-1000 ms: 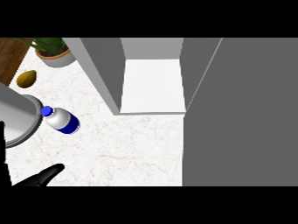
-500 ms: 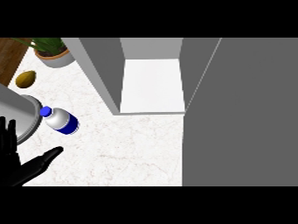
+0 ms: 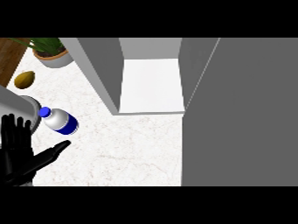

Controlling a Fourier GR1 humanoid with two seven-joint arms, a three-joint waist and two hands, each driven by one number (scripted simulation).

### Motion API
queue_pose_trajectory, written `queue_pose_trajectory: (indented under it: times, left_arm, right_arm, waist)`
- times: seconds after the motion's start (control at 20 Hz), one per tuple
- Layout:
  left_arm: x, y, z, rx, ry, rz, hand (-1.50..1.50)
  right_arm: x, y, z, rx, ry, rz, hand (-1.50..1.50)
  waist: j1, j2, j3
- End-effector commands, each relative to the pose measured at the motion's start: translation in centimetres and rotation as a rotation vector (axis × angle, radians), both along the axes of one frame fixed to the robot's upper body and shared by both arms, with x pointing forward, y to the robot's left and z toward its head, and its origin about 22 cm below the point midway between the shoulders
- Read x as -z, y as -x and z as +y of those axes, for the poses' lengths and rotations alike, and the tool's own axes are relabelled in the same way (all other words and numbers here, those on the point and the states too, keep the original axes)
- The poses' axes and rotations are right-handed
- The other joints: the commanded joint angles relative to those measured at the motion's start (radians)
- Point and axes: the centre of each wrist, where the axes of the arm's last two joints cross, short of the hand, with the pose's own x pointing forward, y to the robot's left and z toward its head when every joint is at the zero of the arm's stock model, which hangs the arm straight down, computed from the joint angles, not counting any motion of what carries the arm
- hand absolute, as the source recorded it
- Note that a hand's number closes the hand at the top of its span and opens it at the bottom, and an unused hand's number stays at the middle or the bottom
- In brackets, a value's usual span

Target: Pick up the bottled water, place it into the cabinet and close the cabinet

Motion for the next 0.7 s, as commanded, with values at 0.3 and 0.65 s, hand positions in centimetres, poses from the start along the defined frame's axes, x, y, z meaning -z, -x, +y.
queue_pose_trajectory:
  times: [0.3, 0.65]
  left_arm:
    - [5.1, -2.5, 1.0, -0.02, 0.028, 0.011, -1.5]
    - [8.4, -3.0, 0.3, -0.042, 0.018, 0.011, -1.5]
  right_arm:
    - [-3.6, 2.0, 0.4, 0.002, 0.027, -0.062, -1.5]
    - [-4.5, 2.4, 0.5, -0.013, 0.004, -0.074, -1.5]
  waist:
    - [0.001, 0.001, 0.0]
    - [0.004, 0.003, 0.0]
